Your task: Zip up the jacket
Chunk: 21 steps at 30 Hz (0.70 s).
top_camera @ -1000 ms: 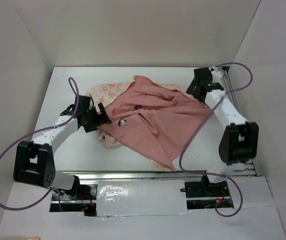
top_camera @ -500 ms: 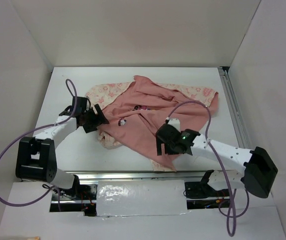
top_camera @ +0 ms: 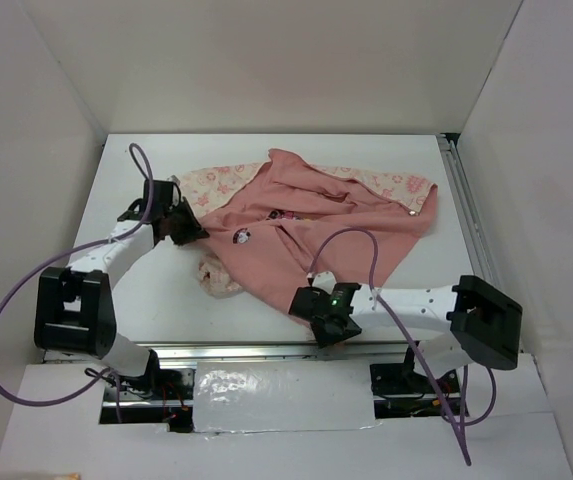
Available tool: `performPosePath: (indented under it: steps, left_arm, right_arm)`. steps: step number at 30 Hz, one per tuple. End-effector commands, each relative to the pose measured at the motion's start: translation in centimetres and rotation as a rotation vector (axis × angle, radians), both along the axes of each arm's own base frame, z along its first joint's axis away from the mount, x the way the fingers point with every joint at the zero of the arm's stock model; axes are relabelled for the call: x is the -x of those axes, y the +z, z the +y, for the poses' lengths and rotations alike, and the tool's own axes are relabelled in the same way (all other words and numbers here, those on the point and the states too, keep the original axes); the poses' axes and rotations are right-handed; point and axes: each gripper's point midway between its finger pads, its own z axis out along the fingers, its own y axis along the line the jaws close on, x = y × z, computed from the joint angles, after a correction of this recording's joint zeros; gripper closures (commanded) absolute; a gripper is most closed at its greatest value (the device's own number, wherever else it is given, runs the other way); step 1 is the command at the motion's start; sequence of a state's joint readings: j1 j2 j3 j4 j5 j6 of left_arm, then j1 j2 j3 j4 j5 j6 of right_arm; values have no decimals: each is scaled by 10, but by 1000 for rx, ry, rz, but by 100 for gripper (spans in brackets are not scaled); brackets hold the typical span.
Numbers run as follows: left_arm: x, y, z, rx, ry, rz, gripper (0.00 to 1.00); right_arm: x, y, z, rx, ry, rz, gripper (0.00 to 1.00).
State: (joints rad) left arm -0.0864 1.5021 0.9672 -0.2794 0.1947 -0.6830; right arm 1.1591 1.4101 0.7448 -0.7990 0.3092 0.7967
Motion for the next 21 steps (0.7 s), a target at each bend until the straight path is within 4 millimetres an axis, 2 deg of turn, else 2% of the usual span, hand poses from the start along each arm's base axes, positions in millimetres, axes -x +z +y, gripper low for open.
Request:
performPosePath:
  steps: [1, 2, 4, 5, 8, 9, 11, 12, 13, 14, 15, 17, 18, 19, 20, 21]
  left_arm:
    - [-13, 50, 11, -25, 24, -144, 100]
    - [-12, 54, 14, -29, 31, -152, 100]
    - [-12, 72, 16, -36, 30, -190, 100]
    - [-12, 75, 17, -42, 31, -198, 100]
    - [-22, 92, 29, -87, 67, -240, 100]
    - [-29, 108, 32, -103, 82, -269, 100]
    - [-44, 121, 40, -154, 81, -304, 100]
    - [-60, 151, 40, -162, 74, -386, 100]
    - [-73, 148, 39, -178, 47, -389, 100]
    - [-84, 158, 43, -201, 36, -414, 100]
    - [-106, 172, 48, -233, 26, -444, 100]
    - [-131, 182, 56, -278, 27, -462, 100]
    - [-158, 190, 56, -291, 9, -490, 100]
    - [-169, 187, 57, -300, -24, -480, 100]
    - [-184, 226, 52, -309, -60, -569, 100]
    - [-202, 187, 49, -309, -108, -482, 100]
  right_arm:
    - [-24, 13, 7, -30, -42, -77, 48]
    - [-28, 16, 12, -61, -31, -79, 65]
    - [-37, 30, 30, -154, 24, -114, 82]
    - [-38, 34, 35, -195, 36, -103, 100]
    - [-41, 75, 68, -395, 176, -104, 100]
    - [-43, 93, 74, -464, 202, -127, 100]
    - [-46, 121, 83, -600, 268, -121, 100]
    - [-51, 128, 82, -641, 255, -118, 100]
    - [-53, 133, 80, -683, 253, -98, 100]
    - [-53, 139, 74, -727, 262, -97, 100]
    - [-62, 148, 66, -794, 235, -88, 100]
    - [-67, 162, 51, -873, 233, -118, 100]
    - [-79, 172, 40, -941, 198, -135, 100]
    - [-82, 175, 33, -968, 193, -139, 100]
    - [-86, 173, 26, -970, 166, -133, 100]
    - [-97, 170, 15, -961, 113, -147, 100]
